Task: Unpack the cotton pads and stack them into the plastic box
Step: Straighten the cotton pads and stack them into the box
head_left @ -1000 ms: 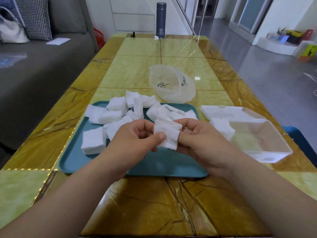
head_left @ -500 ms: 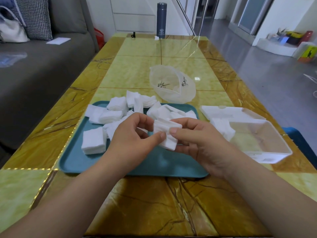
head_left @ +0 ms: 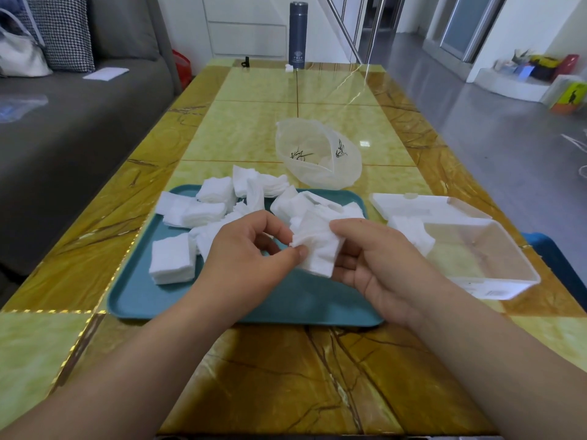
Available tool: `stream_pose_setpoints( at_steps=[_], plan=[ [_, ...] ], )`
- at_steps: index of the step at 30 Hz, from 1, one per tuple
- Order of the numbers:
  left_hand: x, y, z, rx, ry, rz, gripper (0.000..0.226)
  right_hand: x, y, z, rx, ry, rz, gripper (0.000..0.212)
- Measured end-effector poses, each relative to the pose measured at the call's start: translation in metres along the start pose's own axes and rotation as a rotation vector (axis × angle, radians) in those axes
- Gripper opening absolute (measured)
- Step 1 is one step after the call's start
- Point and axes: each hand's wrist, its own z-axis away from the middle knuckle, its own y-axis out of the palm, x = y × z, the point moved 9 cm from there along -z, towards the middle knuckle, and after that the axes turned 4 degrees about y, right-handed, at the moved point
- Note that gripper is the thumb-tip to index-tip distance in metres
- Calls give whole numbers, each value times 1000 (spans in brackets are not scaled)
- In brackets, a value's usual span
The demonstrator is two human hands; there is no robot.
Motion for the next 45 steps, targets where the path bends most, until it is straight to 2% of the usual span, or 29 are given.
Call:
stream_pose_setpoints(
  at_steps=[6,9,13,16,23,28,31,34,41,45],
  plan=[
    [-14,2,2,87,77,68,21,8,-20,-3,-142,-45,85,14],
    [-16,5,2,141,79,95,20,10,-14,-1,-77,-66,161,10],
    [-17,7,3,154,66,104,25,6,-2,1,19,-48,182,20],
    [-15,6,3,145,51,86,24,5,2,3,48,-31,177,29],
    [-9,9,1,150,51,75,21,5,3,3,61,-45,235,29],
    [-4,8,-1,114,31,52,31,10,6,4,117,-110,316,32],
    [1,8,-1,143,-6,9,31,12,12,8,187,-185,451,28],
    [9,10,0,184,-65,-24,9,13,9,7,141,-247,581,24],
    [22,6,-2,196,-143,33,14,14,-2,4,32,-209,568,11],
    [21,10,0,243,-107,-70,14,16,1,2,-13,-323,774,18]
  ],
)
